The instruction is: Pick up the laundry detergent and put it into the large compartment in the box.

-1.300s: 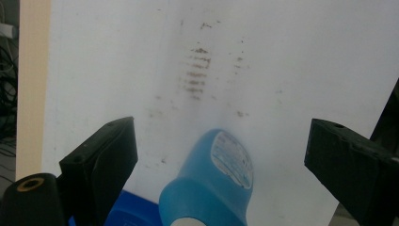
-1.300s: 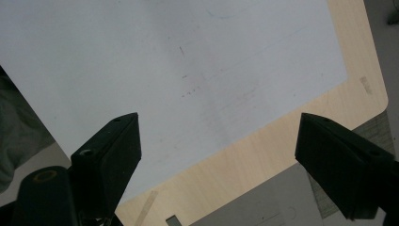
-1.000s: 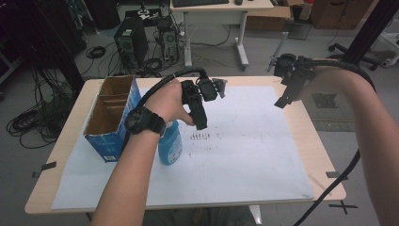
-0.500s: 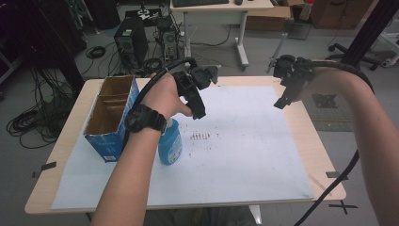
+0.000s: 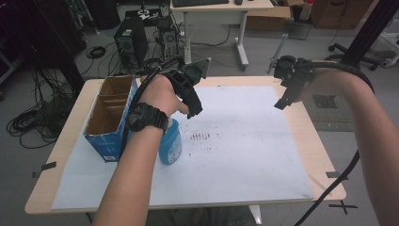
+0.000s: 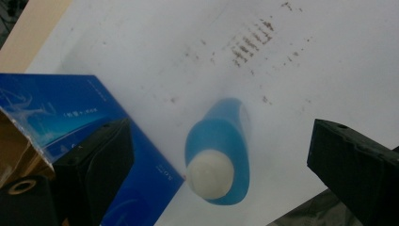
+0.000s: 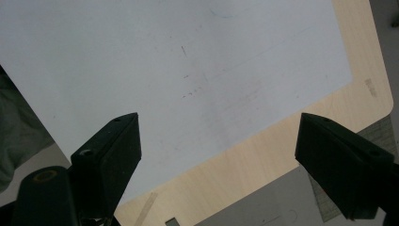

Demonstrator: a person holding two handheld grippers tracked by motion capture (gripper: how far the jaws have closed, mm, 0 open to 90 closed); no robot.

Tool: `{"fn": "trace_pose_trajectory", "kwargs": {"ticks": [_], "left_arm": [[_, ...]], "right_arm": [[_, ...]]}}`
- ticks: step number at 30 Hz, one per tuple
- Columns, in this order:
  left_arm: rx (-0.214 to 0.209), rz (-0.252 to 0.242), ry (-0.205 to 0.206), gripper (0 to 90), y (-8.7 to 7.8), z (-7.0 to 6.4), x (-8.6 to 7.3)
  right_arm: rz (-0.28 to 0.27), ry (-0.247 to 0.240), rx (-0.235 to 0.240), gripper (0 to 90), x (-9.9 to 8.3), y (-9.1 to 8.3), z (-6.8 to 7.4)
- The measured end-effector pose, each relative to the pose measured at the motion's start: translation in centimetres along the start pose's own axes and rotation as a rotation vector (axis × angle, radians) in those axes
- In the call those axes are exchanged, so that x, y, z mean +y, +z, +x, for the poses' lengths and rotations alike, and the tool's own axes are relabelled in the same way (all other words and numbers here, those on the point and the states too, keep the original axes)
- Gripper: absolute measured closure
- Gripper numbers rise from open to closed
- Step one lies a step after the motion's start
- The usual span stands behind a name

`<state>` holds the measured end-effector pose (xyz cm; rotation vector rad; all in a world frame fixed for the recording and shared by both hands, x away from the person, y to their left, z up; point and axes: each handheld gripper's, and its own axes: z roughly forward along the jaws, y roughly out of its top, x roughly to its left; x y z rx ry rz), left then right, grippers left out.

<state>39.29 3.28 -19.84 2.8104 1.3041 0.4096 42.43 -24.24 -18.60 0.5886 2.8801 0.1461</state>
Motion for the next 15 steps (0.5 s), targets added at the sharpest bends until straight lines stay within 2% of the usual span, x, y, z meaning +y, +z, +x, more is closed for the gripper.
{"fn": "trace_pose_trajectory", "kwargs": {"ticks": [7, 15], "left_arm": [[0.022, 0.002, -0.034, 3.7, -0.12, 0.18, -0.26], [0.029, 0.005, -0.069, 3.0, 0.28, 0.53, -0.88]], "right_arm": [[-0.001, -0.005, -0.001, 14.7, -0.08, 0.05, 0.03], [0.004, -0.009, -0.003, 14.7, -0.18, 0.03, 0.11]]}}
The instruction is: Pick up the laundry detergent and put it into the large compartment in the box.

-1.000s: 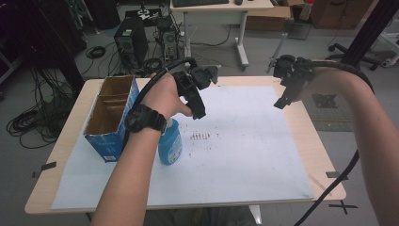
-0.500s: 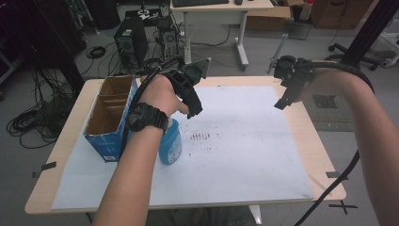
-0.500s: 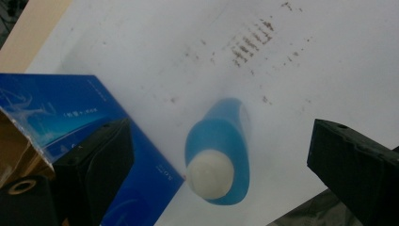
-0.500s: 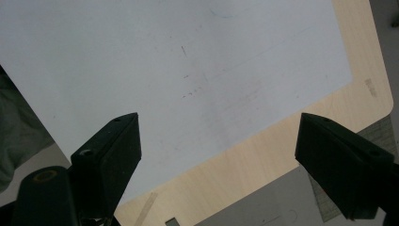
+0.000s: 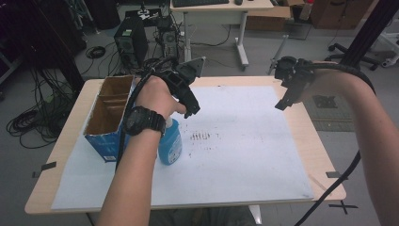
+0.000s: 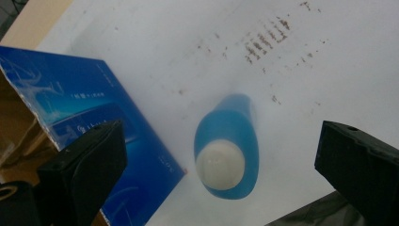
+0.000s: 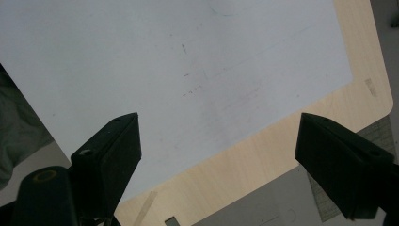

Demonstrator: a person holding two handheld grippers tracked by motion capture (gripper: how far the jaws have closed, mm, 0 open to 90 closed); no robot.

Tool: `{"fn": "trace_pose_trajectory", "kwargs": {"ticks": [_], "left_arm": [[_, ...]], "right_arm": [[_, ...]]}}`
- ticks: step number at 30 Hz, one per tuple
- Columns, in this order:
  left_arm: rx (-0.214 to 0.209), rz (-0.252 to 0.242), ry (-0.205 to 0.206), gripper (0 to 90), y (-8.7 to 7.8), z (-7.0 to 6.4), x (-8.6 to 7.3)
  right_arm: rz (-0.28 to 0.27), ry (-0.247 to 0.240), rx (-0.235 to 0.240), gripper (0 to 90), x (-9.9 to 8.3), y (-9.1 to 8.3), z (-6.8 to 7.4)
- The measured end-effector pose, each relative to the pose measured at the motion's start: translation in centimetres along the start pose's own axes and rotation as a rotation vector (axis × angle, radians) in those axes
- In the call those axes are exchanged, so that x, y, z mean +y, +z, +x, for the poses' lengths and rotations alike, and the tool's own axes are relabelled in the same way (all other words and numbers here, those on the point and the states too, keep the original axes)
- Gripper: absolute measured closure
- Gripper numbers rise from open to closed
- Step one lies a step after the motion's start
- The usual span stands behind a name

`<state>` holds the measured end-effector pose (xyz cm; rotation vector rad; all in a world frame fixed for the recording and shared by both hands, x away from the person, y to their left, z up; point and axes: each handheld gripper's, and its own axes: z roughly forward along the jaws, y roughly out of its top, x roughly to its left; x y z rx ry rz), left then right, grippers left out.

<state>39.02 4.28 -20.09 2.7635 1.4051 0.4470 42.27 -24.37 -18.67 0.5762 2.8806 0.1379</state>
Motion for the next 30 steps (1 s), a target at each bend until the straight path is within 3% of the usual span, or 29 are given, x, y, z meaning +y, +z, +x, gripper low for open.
{"fn": "trace_pose_trajectory", "kwargs": {"ticks": [12, 30], "left_arm": [[-0.005, 0.009, -0.033, 3.2, 1.0, 0.2, -1.0], [-0.027, 0.043, -0.036, 2.9, 3.3, 0.0, -2.1]], "right_arm": [[-0.003, -0.011, 0.005, 14.6, 0.4, 0.4, 0.0], [0.013, -0.011, 0.008, 14.7, 1.0, 1.0, 0.0]]}}
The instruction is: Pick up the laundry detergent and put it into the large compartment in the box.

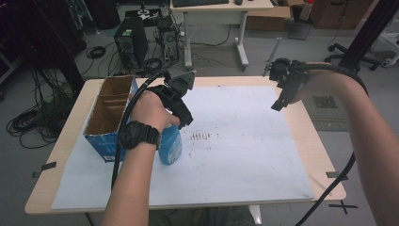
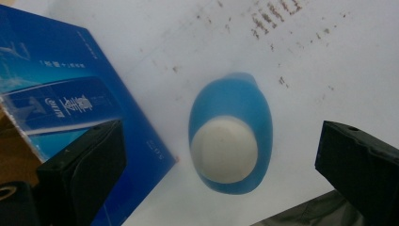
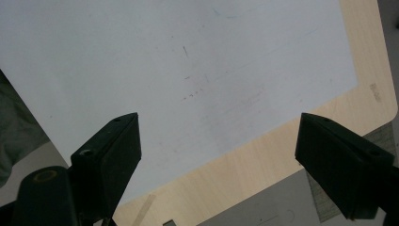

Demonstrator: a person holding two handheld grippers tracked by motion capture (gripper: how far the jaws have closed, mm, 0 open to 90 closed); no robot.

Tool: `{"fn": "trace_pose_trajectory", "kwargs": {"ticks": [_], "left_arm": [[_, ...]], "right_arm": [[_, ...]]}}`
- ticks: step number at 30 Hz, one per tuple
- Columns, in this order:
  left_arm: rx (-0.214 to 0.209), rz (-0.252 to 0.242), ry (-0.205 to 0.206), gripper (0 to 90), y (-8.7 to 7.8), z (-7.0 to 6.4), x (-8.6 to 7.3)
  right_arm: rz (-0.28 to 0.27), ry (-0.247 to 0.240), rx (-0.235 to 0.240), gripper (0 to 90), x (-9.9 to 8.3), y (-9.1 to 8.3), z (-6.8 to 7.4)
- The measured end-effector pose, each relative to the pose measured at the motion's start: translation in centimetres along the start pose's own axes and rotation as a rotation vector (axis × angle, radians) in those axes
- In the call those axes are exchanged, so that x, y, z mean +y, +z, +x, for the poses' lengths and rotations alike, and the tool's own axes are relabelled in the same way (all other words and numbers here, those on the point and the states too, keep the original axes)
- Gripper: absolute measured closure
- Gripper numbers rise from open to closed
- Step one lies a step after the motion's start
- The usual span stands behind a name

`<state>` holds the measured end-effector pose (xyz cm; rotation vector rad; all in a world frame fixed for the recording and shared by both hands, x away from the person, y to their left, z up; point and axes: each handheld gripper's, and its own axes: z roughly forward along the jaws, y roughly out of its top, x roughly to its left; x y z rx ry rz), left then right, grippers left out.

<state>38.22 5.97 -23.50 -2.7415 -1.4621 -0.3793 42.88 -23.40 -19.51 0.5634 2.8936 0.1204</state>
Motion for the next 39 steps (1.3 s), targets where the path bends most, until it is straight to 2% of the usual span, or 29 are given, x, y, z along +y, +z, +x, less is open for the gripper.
{"fn": "trace_pose_trajectory", "kwargs": {"ticks": [20, 31, 39], "left_arm": [[-0.019, 0.008, -0.01, 3.4, 2.7, -0.2, -0.7], [-0.035, 0.018, 0.008, 4.3, 4.2, -0.4, -0.9], [-0.046, 0.02, 0.006, 4.8, 4.9, -0.3, -1.0]], "right_arm": [[0.002, -0.01, 0.0, 14.7, 0.4, 0.3, 0.2], [0.011, -0.012, 0.001, 14.7, 0.6, 0.3, 0.4], [0.009, -0.012, 0.001, 14.7, 0.6, 0.4, 0.4]]}}
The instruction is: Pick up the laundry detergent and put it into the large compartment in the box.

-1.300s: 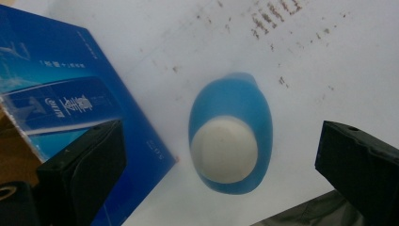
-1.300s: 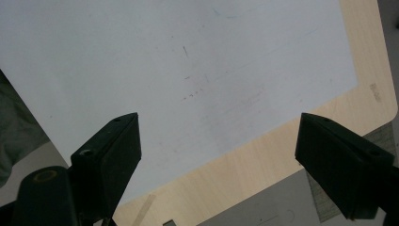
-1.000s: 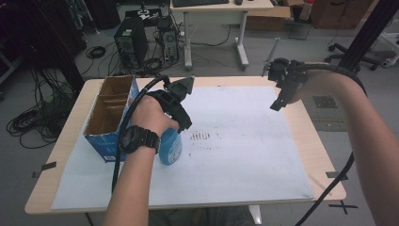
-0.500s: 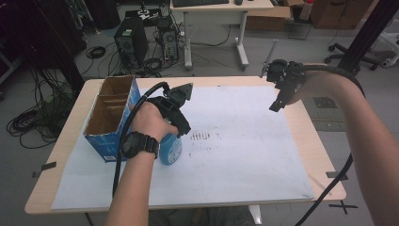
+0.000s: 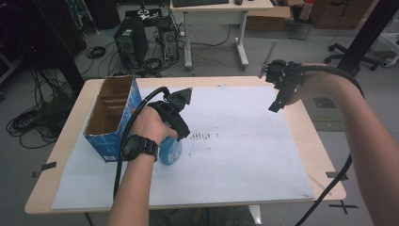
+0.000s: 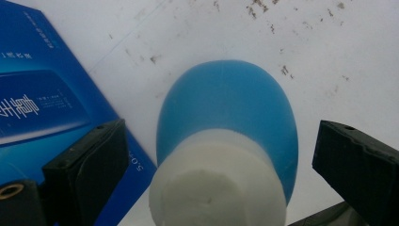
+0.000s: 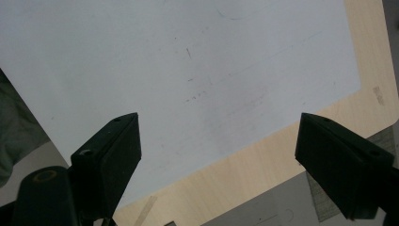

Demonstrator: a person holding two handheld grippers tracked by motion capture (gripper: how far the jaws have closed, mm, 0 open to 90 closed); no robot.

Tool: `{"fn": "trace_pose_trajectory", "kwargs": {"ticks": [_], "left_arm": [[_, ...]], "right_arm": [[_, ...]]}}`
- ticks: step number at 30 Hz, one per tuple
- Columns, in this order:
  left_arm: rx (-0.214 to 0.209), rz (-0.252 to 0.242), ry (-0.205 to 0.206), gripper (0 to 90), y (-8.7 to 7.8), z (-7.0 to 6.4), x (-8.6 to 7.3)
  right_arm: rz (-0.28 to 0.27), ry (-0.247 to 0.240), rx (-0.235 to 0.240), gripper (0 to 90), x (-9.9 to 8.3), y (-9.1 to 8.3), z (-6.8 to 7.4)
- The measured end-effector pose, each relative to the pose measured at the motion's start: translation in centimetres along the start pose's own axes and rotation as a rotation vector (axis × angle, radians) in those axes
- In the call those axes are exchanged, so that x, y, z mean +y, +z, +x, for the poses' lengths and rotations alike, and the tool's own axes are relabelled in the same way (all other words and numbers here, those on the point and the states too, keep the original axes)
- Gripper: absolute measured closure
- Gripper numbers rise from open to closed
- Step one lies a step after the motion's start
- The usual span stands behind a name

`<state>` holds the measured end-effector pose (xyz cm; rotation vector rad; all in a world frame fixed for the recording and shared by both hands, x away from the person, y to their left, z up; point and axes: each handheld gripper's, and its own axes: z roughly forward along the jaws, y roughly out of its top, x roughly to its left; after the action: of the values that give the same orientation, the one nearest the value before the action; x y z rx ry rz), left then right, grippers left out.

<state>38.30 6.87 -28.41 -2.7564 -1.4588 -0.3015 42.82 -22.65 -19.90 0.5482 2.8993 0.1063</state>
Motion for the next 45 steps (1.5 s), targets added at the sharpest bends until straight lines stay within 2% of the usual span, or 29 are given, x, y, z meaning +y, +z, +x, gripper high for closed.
{"fn": "trace_pose_trajectory", "kwargs": {"ticks": [7, 18, 30, 38, 41, 45], "left_arm": [[-0.004, 0.007, 0.005, 5.2, 0.8, -0.1, 0.0], [-0.005, 0.002, 0.01, 7.1, 1.0, -0.1, 0.2], [-0.012, 0.007, 0.012, 17.1, 1.2, 0.0, 0.1], [-0.032, 0.0, 0.026, 29.5, 1.3, 0.0, 0.0], [-0.028, 0.003, 0.032, 31.8, 1.3, 0.0, 0.0], [-0.047, 0.004, 0.012, 33.2, 1.2, 0.3, 0.0]], "right_arm": [[0.0, -0.004, 0.005, 14.7, 0.2, 0.2, 0.1], [0.003, -0.005, 0.005, 14.7, 0.2, 0.2, 0.1], [-0.003, -0.005, 0.008, 14.7, -0.1, 0.3, 0.0], [-0.006, -0.003, 0.01, 14.7, -0.2, 0.5, 0.0], [0.0, -0.006, 0.012, 14.7, -0.2, 0.5, 0.0], [-0.001, -0.002, 0.009, 14.7, -0.2, 0.5, -0.1]]}}
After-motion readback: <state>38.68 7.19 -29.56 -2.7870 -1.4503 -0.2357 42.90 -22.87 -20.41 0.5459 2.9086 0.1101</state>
